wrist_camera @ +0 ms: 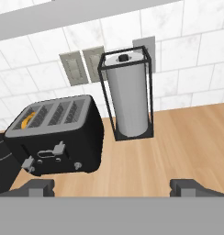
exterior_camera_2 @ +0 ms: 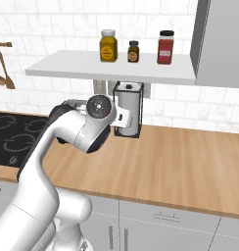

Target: Start the toaster. Once the lever pops up, take the bread to the plate on the dining counter.

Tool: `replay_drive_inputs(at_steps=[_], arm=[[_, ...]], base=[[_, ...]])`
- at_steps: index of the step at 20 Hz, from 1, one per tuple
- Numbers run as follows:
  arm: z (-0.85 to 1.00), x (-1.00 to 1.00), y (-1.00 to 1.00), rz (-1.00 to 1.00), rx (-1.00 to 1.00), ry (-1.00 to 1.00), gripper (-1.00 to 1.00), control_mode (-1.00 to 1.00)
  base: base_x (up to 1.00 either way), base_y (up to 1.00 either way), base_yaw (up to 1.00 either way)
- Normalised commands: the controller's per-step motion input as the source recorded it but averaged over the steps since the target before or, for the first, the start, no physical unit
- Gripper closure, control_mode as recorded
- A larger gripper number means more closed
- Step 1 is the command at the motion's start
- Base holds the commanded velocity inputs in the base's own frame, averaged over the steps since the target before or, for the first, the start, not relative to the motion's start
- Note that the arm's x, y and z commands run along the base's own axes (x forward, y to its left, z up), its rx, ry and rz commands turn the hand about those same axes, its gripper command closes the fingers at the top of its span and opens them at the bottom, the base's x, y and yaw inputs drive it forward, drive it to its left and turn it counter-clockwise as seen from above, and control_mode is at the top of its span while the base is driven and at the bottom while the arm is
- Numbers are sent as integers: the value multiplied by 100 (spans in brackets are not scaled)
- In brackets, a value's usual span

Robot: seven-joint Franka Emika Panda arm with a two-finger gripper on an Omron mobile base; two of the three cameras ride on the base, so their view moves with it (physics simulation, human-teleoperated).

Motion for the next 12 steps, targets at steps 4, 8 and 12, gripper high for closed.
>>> replay_drive_inputs(at_steps=[4,8,12], arm=[[0,0,0,0,0,0,-100,-100],[0,0,0,0,0,0,-100,-100],[0,0,0,0,0,0,-100,-100]], base=[[0,0,0],[0,0,0],[0,0,0]])
